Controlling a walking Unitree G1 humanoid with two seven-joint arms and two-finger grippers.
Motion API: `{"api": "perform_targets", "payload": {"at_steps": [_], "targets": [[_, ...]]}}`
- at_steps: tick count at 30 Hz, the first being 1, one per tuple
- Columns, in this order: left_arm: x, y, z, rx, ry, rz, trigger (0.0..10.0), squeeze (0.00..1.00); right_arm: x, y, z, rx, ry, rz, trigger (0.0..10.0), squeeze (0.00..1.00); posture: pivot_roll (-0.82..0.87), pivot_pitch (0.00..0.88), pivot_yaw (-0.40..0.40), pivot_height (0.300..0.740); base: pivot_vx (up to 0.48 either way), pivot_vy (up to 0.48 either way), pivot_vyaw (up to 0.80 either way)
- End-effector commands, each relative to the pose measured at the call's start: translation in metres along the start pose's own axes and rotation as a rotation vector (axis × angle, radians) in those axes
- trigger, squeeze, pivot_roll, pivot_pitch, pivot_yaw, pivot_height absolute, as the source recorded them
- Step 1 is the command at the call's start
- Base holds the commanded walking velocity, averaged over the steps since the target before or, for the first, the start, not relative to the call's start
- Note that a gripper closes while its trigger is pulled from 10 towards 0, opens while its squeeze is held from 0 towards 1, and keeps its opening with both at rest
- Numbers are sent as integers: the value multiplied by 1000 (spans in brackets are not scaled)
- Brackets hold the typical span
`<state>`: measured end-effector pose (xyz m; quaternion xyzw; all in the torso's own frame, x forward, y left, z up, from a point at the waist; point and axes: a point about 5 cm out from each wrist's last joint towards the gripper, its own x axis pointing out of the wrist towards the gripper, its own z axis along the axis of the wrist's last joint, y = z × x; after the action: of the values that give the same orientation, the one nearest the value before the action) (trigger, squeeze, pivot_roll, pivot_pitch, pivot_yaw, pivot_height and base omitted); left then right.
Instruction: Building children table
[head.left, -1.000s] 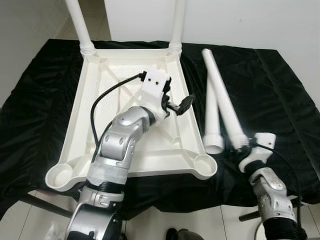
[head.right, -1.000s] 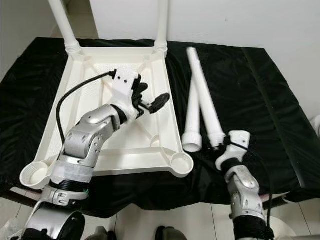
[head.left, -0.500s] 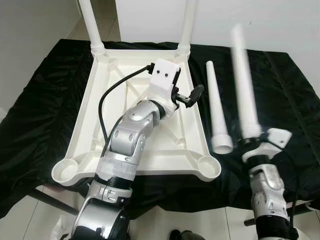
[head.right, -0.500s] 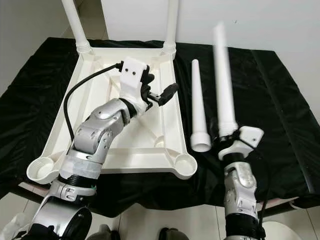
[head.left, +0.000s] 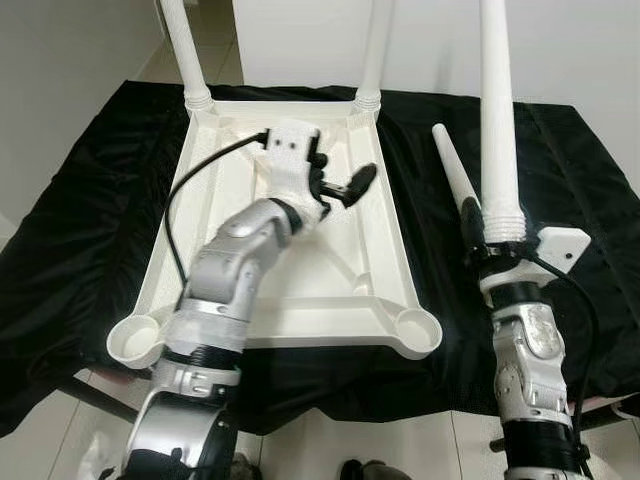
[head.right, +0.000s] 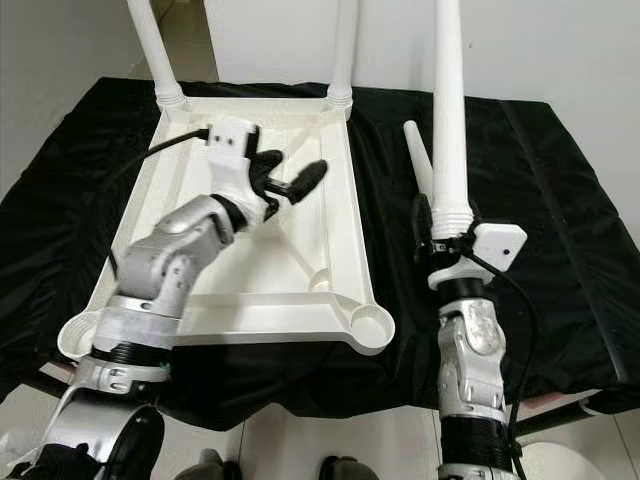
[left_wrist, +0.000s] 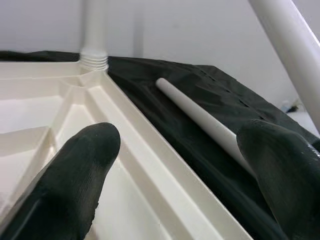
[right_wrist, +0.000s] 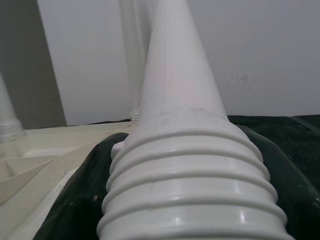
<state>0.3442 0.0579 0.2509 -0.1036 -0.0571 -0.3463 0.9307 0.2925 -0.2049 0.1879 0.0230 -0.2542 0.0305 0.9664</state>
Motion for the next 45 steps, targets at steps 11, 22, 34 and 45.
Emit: {"api": "perform_targets", "payload": {"at_steps": [11,22,34,45], "targets": [[5,-11,7,-72,-42,-191,10000,1000,-1,10,4,-24,-27,0,10000,0,-77,81,33,740,0,0,0],[-5,-13,26,-212,-102,-351,10000,0,9,30,14,-107,-104,68,10000,0,-47,64,17,740,0,0,0],[-9,-21,46,-360,-111,-583,10000,0,12,71,13,-102,-121,299,10000,0,-31,54,16,740,0,0,0],[-5,-33,43,-294,-56,-650,10000,0,6,97,3,-110,-91,459,10000,0,-24,49,17,740,0,0,0]]}}
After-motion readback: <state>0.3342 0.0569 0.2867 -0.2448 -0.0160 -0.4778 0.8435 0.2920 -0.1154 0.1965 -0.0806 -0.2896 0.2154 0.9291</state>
